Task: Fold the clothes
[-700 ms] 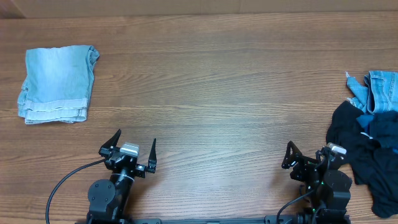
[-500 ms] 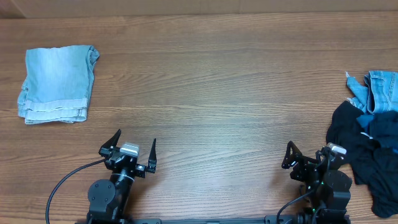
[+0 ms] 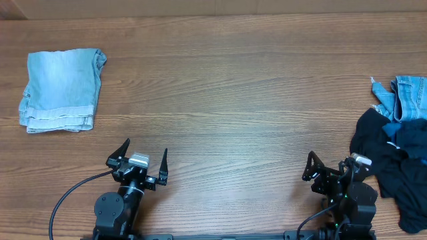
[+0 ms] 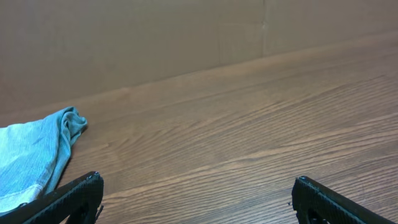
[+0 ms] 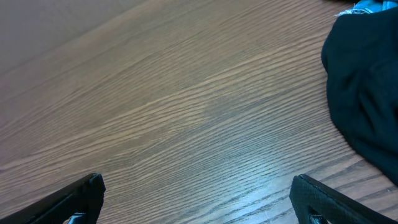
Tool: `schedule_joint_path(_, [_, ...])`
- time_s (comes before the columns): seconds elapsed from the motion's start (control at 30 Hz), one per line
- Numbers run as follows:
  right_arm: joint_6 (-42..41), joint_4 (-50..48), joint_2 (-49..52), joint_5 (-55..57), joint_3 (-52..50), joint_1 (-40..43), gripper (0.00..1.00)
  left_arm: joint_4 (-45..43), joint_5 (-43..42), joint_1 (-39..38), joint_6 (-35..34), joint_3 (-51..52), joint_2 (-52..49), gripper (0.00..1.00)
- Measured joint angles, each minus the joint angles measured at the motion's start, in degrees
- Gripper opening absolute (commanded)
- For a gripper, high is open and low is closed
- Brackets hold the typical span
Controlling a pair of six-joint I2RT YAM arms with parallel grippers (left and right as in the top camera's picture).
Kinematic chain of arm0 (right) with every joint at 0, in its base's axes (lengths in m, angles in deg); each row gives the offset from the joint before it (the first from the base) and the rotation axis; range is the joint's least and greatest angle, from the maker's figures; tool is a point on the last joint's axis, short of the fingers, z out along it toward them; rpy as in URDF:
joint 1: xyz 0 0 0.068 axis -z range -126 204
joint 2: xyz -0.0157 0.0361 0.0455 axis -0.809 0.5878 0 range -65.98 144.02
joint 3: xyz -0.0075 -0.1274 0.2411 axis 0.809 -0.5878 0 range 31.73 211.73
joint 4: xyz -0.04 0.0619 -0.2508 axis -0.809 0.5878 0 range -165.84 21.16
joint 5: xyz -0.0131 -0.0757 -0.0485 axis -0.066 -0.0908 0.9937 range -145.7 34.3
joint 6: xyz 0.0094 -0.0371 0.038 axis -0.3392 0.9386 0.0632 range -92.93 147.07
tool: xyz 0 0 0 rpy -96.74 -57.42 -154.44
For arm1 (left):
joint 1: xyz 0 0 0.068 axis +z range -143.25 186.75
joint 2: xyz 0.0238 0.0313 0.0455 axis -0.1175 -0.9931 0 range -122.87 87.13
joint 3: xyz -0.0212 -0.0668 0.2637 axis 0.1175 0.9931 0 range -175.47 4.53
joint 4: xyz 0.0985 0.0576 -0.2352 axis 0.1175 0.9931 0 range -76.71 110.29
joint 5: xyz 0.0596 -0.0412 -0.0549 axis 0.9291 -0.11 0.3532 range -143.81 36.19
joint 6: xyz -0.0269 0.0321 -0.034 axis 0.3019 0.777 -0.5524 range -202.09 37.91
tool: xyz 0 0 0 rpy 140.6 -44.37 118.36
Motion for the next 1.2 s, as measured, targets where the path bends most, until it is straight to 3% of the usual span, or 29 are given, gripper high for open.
schedule_joint_path(0.67, [0.0,0.0,0.0,0.0,0.0,0.0,1.00,0.0,0.0,0.0,0.0,0.0,0.0,1.00])
schedule_joint_path(0.73, [-0.1,-4.2,0.1,0.1,-0.1,0.0,1.00,0.0,0.0,0.0,0.0,0.0,0.0,1.00])
schedule_joint_path(0.8, [-3.1,-10.2,0.0,-4.7,-0.4,0.0,1.00,0.0,0.0,0.0,0.0,0.0,-0.1,1.00])
schedule_joint_path(1.03, [-10.5,-15.7,0.0,-19.2,-0.6,0.0,1.00,0.0,0.0,0.0,0.0,0.0,-0.2,1.00])
schedule_joint_path(1.13, [-11.2,-15.2,2.8,-20.0,5.7,0.0,1.00,0.0,0.0,0.0,0.0,0.0,-0.2,1.00])
schedule_joint_path(1.2, [-11.3,-11.8,8.9,-18.9,15.8,0.0,1.00,0.0,0.0,0.0,0.0,0.0,-0.2,1.00])
